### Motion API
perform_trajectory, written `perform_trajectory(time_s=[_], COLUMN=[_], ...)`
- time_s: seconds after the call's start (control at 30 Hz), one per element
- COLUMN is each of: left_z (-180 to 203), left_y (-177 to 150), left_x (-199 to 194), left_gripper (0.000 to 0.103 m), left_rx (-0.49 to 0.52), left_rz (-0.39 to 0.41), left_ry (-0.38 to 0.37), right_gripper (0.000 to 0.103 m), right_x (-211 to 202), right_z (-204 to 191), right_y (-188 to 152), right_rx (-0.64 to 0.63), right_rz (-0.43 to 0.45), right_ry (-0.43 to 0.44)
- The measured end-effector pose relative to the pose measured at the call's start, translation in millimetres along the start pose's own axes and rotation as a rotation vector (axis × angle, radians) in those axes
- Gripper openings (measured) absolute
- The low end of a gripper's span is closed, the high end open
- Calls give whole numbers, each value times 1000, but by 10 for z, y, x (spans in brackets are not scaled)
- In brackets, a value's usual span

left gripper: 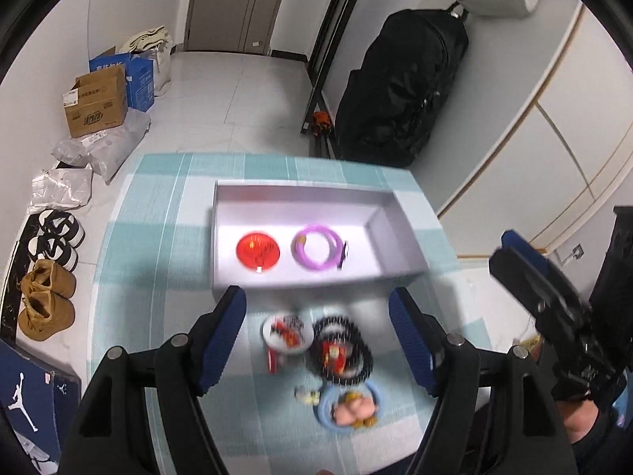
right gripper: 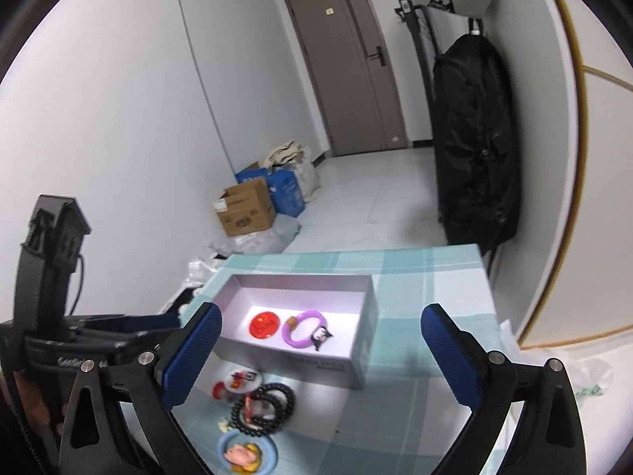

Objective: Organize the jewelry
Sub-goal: 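Raise both tools away from the silver box, then lower the left tool and grasp the blue ring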

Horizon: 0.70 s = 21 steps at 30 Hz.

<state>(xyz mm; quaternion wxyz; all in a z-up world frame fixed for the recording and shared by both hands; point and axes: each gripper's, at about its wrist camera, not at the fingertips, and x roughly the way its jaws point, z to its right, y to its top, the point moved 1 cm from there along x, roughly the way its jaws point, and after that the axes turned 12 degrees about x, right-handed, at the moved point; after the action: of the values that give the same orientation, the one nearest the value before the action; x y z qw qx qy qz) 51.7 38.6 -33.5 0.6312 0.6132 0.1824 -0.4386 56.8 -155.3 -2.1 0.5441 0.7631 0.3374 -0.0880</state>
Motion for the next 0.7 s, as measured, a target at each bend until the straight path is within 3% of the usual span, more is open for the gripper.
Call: perform_trajectory(time_s=[0.23,0.47,0.7], left_z=[158,294,317], left_y=[-257,-384,-462], left_x=[-28,29,103], left_gripper=[71,72,73], left_rx=[-2,7,26], left_rz=[-37,-71,-103], left_ry=[13,21,37], right_gripper=[102,102,103], right_x=[-123,-253,-249], right_z=[81,51,125], right_y=[-117,-149,-213], right_rx=[8,-10,51], right_rz=[-17,-16,-63], right_ry=[-31,35,40])
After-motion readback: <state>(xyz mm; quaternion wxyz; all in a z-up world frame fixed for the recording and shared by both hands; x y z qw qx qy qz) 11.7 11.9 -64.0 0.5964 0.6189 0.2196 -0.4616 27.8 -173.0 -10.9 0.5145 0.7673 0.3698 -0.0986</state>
